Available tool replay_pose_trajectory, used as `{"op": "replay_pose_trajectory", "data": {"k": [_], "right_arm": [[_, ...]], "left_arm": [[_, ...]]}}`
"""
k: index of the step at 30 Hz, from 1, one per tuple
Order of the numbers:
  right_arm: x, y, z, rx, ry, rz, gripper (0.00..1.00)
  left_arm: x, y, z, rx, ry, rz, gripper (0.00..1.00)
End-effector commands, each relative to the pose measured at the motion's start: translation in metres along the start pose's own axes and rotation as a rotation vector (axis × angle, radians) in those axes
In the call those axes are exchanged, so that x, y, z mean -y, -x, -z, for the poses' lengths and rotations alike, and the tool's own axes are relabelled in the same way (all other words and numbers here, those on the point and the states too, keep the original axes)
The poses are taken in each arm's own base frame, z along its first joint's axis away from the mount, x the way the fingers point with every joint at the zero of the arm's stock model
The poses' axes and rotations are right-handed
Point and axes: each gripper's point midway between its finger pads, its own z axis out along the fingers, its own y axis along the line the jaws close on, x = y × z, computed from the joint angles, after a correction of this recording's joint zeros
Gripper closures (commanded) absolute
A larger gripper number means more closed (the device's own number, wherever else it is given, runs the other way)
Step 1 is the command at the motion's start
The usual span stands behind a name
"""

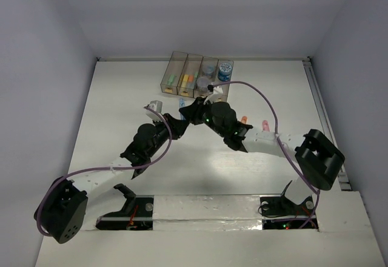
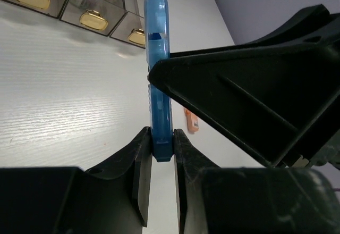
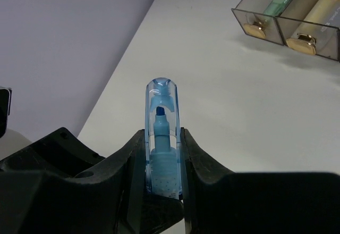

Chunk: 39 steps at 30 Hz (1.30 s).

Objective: Sort the stationery into containers
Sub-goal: Pick up the pen from the center of the board, then place the pen in the storage box.

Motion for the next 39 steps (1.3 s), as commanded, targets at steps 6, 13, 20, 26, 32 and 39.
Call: {"op": "replay_pose_trajectory", "data": {"k": [6,13,20,26,32,39], "right_arm": [[-0.007,-0.038,0.01,-0.047,-0.016,0.01,0.94],[-0.005,-0.029,0.027,-0.042,-0.041,0.011,0.65],[-0.017,0.009,0.016,-0.017,-0.066,0.057,0.29],[-0.021,0.041,0.012,0.042,-0.066,0.062,0.22],[-0.021,0.056,0.001,0.047,-0.081,0.089,0.24],[-0.02,0.046,-0.018,-0.013,-0.08,0.118,0.37]], "left_arm": [[0.036,0.073,0.001,0.245,-0.071,0.024,1.0],[0.035,0.071,0.004,0.239,-0.071,-0.012,1.0],[0.039,0.037,0.001,0.137,-0.104,-0.026,1.0],[0.033,0.031,0.007,0.134,-0.094,-0.014,1.0],[0.033,0.028,0.01,0.123,-0.102,-0.017,1.0],[0.031,0.023,0.01,0.108,-0.106,-0.016,1.0]]}}
